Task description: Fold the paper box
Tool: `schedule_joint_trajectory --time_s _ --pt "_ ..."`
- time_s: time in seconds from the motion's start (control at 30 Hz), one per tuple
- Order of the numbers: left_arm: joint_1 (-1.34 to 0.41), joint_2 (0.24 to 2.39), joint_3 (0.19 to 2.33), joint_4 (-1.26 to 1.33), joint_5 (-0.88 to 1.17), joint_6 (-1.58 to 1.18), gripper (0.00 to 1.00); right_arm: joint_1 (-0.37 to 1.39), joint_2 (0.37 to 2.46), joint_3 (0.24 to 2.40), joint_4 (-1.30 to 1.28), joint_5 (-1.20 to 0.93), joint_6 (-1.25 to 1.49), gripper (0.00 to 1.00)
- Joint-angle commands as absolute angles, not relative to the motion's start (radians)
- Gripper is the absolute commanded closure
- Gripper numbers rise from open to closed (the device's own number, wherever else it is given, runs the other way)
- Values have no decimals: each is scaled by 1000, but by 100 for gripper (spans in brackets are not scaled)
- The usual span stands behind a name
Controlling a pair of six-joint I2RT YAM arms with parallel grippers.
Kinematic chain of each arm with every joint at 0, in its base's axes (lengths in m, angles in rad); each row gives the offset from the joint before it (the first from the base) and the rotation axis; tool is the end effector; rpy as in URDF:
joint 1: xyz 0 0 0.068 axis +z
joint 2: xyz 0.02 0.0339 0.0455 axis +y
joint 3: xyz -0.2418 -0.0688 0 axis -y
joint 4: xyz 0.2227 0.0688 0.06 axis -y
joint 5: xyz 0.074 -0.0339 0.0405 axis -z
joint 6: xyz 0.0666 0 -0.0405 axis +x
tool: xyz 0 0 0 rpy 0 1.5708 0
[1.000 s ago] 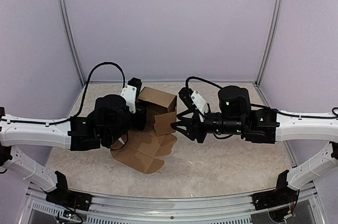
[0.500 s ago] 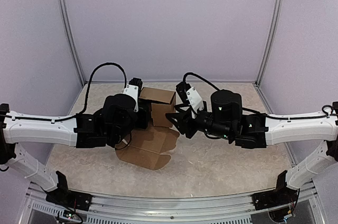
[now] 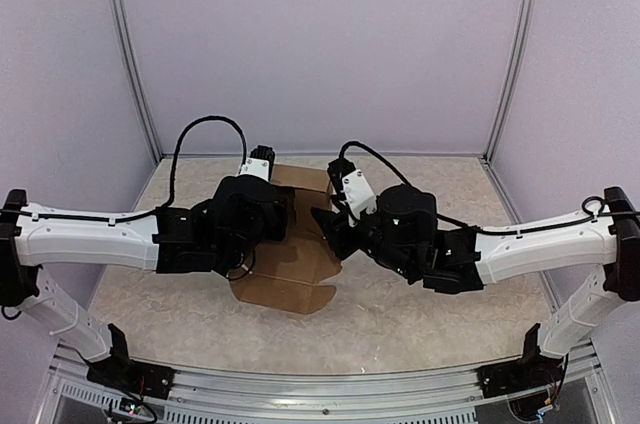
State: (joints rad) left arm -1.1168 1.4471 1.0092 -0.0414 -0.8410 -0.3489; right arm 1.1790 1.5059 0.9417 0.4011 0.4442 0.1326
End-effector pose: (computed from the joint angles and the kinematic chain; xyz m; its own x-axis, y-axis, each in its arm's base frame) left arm 0.1860 -0.2679 0.2588 -0.2958 0.0863 -0.9514 0.2214 0.9750 0.0197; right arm 0.1628 0.3190 0.2646 -0.1504 -0.0514 -0.9873 -0.6585 0.7501 0.0613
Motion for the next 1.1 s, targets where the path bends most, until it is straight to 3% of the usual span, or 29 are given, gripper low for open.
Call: schedule_joint_trajectory --time_s 0.0,0.17,0.33,0.53,0.67,1.07 --pt "-1148 1469 1060 -72 -818 -390 100 1203 1562 972 485 572 129 55" --pt "-1154 1477 1074 -89 -814 -412 100 1221 1601 983 553 645 121 58" --pt "-1165 1470 1074 -95 -812 -429 100 1228 1632 1002 572 671 124 75" --pt "-1172 1461 1079 -99 -804 -436 100 1244 1658 1033 580 691 102 86" --pt "-1176 1455 1077 -95 -786 -434 100 1266 1667 1058 555 717 93 100" --pt "-1181 1448 1070 -92 -792 -446 97 1309 1685 1074 583 818 33 100"
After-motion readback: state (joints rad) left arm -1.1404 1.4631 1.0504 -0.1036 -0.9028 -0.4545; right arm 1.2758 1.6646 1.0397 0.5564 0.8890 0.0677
